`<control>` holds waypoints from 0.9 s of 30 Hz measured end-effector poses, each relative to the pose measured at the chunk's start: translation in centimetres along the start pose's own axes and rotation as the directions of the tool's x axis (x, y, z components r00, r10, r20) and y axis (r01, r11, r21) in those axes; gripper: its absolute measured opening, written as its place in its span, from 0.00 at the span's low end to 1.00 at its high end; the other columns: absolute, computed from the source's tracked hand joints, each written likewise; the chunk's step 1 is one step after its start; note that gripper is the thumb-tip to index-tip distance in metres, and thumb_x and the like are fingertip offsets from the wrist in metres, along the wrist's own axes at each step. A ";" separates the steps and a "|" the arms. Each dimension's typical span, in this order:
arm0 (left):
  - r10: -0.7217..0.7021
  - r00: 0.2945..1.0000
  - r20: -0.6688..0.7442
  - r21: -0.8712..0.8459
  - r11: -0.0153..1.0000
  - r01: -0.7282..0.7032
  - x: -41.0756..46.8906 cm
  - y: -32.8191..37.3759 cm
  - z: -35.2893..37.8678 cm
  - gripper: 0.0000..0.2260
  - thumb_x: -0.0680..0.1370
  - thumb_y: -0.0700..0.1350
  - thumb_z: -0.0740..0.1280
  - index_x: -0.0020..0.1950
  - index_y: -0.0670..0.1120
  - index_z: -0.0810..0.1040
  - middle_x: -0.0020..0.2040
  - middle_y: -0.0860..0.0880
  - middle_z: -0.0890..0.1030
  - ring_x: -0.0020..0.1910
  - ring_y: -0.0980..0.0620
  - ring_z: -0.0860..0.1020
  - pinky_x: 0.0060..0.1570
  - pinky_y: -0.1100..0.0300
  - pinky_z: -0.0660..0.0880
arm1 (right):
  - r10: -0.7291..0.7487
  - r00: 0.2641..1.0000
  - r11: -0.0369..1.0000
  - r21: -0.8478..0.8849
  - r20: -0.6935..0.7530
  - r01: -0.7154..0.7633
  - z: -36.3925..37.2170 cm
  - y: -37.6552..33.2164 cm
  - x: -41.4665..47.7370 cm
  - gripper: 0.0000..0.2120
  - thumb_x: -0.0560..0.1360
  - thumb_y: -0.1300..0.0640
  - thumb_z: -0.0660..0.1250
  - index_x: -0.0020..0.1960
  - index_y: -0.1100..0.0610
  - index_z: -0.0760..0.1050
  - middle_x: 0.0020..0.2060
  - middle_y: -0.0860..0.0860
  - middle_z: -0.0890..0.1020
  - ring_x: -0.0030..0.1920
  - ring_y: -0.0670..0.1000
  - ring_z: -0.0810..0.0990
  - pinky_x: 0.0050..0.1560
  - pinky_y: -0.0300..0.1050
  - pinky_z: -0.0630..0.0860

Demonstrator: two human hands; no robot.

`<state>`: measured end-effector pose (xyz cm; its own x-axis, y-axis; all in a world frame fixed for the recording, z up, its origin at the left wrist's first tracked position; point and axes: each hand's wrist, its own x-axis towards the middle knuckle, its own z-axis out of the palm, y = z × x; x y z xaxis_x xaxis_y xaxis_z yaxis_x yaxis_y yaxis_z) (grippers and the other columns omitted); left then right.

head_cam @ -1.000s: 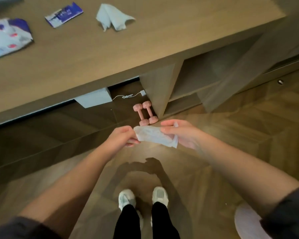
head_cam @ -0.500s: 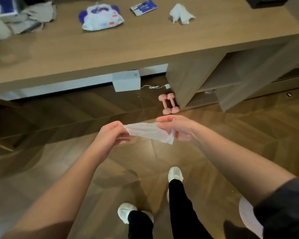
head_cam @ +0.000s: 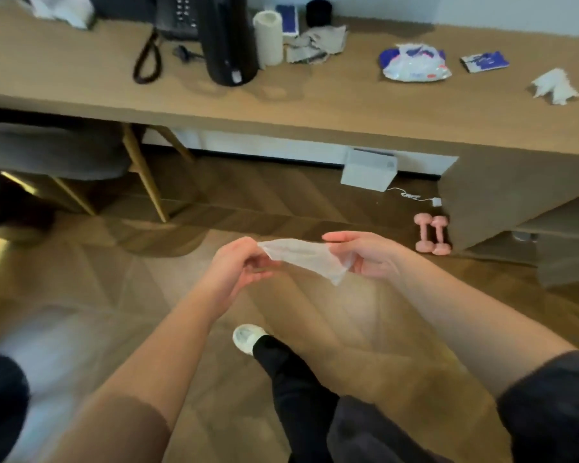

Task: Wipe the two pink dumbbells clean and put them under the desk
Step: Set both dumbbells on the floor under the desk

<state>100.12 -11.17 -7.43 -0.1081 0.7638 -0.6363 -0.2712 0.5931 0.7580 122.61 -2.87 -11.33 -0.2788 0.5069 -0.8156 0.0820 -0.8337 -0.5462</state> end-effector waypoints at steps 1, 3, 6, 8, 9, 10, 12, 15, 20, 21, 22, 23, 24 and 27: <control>-0.003 1.000 -0.026 -0.013 1.000 0.002 0.2 0.5 -2.3 0.10 0.79 0.32 0.59 0.39 0.39 0.73 0.37 0.44 0.81 0.45 0.45 0.83 0.49 0.51 0.81 | 0.006 1.000 1.000 -0.015 0.011 -0.005 2.4 -0.6 1.0 0.14 0.77 0.69 0.66 0.62 0.61 0.78 0.54 0.56 0.84 0.53 0.53 0.83 0.48 0.43 0.81; -0.009 0.996 -0.085 -0.008 1.000 0.008 1.1 1.5 -7.1 0.09 0.79 0.33 0.59 0.39 0.39 0.73 0.41 0.42 0.79 0.46 0.44 0.83 0.53 0.49 0.80 | 0.017 0.999 0.999 -0.034 0.036 -0.016 7.1 -1.8 3.0 0.14 0.77 0.69 0.66 0.61 0.61 0.78 0.54 0.56 0.84 0.52 0.52 0.83 0.45 0.41 0.82; -0.001 0.988 -0.155 0.016 1.000 0.003 3.0 3.3 -14.3 0.11 0.78 0.32 0.61 0.36 0.39 0.72 0.40 0.42 0.76 0.45 0.45 0.82 0.55 0.47 0.79 | 0.034 0.995 0.997 -0.068 0.096 -0.028 14.1 -3.8 6.3 0.14 0.78 0.69 0.65 0.61 0.61 0.77 0.53 0.55 0.83 0.50 0.51 0.83 0.44 0.41 0.83; 0.013 0.984 -0.177 0.035 0.999 -0.006 4.5 4.6 -19.0 0.11 0.78 0.32 0.61 0.35 0.39 0.72 0.39 0.43 0.74 0.44 0.47 0.79 0.57 0.46 0.79 | 0.048 0.994 0.997 -0.069 0.100 -0.041 19.0 -5.1 8.8 0.14 0.78 0.69 0.65 0.62 0.61 0.76 0.54 0.55 0.82 0.50 0.50 0.83 0.45 0.40 0.82; 0.005 0.983 -0.184 0.039 0.999 0.002 5.0 5.2 -21.3 0.11 0.78 0.33 0.61 0.35 0.39 0.72 0.39 0.43 0.74 0.43 0.47 0.77 0.57 0.45 0.78 | 0.062 0.994 0.997 -0.061 0.091 -0.056 21.6 -5.6 9.9 0.15 0.78 0.69 0.65 0.63 0.62 0.76 0.54 0.55 0.82 0.49 0.50 0.83 0.44 0.40 0.82; -0.004 0.982 -0.191 0.038 0.999 0.011 5.3 5.9 -23.7 0.11 0.78 0.33 0.61 0.36 0.39 0.73 0.39 0.43 0.75 0.43 0.47 0.77 0.57 0.46 0.78 | 0.071 0.993 0.996 -0.057 0.091 -0.066 24.2 -6.0 11.0 0.15 0.78 0.70 0.65 0.64 0.63 0.75 0.53 0.55 0.82 0.48 0.50 0.82 0.43 0.39 0.82; -0.002 0.977 -0.214 0.019 1.000 0.006 5.7 6.9 -28.7 0.10 0.78 0.34 0.62 0.37 0.40 0.74 0.39 0.44 0.76 0.45 0.47 0.77 0.57 0.46 0.78 | 0.087 0.990 0.994 -0.069 0.113 -0.080 29.7 -6.9 13.2 0.16 0.77 0.70 0.65 0.65 0.64 0.74 0.52 0.56 0.82 0.47 0.51 0.82 0.41 0.39 0.82; 0.008 0.958 -0.288 -0.036 0.999 -0.019 6.0 8.2 -36.1 0.09 0.77 0.33 0.63 0.37 0.39 0.75 0.39 0.44 0.78 0.46 0.47 0.78 0.55 0.47 0.77 | 0.096 0.986 0.992 -0.091 0.134 -0.084 37.7 -8.7 15.5 0.16 0.77 0.71 0.65 0.65 0.65 0.75 0.49 0.57 0.82 0.47 0.51 0.82 0.40 0.39 0.82; 0.030 0.932 -0.361 -0.092 0.994 -0.067 6.2 9.8 -48.1 0.10 0.78 0.35 0.63 0.37 0.40 0.77 0.37 0.47 0.81 0.45 0.47 0.79 0.54 0.48 0.78 | 0.131 0.977 0.987 -0.112 0.170 -0.113 50.6 -9.6 19.2 0.15 0.77 0.71 0.64 0.63 0.65 0.75 0.51 0.58 0.81 0.46 0.52 0.82 0.38 0.41 0.83; 0.039 0.929 -0.367 -0.099 0.992 -0.081 6.4 10.2 -50.6 0.10 0.78 0.36 0.63 0.37 0.41 0.77 0.36 0.49 0.81 0.45 0.48 0.80 0.53 0.48 0.78 | 0.138 0.975 0.985 -0.126 0.175 -0.117 53.2 -9.7 19.9 0.14 0.77 0.71 0.64 0.61 0.64 0.76 0.52 0.58 0.81 0.47 0.52 0.83 0.39 0.41 0.83; 0.044 0.927 -0.372 -0.103 0.991 -0.088 6.5 10.6 -53.0 0.10 0.78 0.36 0.64 0.37 0.41 0.77 0.36 0.49 0.82 0.45 0.48 0.80 0.53 0.49 0.78 | 0.142 0.975 0.984 -0.131 0.173 -0.120 55.6 -9.7 20.5 0.13 0.77 0.71 0.64 0.61 0.63 0.76 0.53 0.58 0.81 0.47 0.52 0.83 0.39 0.41 0.83; 0.047 0.926 -0.374 -0.103 0.990 -0.092 6.7 11.1 -55.5 0.10 0.78 0.36 0.64 0.37 0.41 0.78 0.39 0.47 0.82 0.47 0.47 0.81 0.53 0.49 0.79 | 0.143 0.975 0.985 -0.123 0.169 -0.123 58.0 -9.6 21.0 0.14 0.78 0.71 0.64 0.62 0.63 0.76 0.53 0.58 0.81 0.47 0.52 0.83 0.40 0.41 0.83; 0.050 0.927 -0.372 -0.101 0.990 -0.094 6.8 11.7 -57.9 0.09 0.78 0.36 0.64 0.38 0.41 0.78 0.43 0.45 0.83 0.48 0.47 0.81 0.53 0.49 0.79 | 0.144 0.975 0.986 -0.112 0.169 -0.126 60.3 -9.4 21.6 0.13 0.78 0.70 0.64 0.61 0.63 0.76 0.53 0.58 0.81 0.47 0.52 0.83 0.40 0.42 0.83; 0.041 0.920 -0.390 -0.095 0.992 -0.085 6.7 13.3 -65.5 0.09 0.78 0.36 0.63 0.38 0.39 0.77 0.48 0.42 0.83 0.47 0.47 0.81 0.52 0.50 0.78 | 0.185 0.971 0.981 -0.087 0.152 -0.173 67.5 -8.8 23.1 0.09 0.78 0.71 0.64 0.55 0.62 0.78 0.50 0.58 0.81 0.44 0.52 0.83 0.34 0.42 0.81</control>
<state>33.14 -14.86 -11.02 -0.4837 0.6278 -0.6099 -0.3507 0.4995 0.7922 50.83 1.39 -12.48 -0.4007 0.3052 -0.8639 0.2116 -0.8866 -0.4114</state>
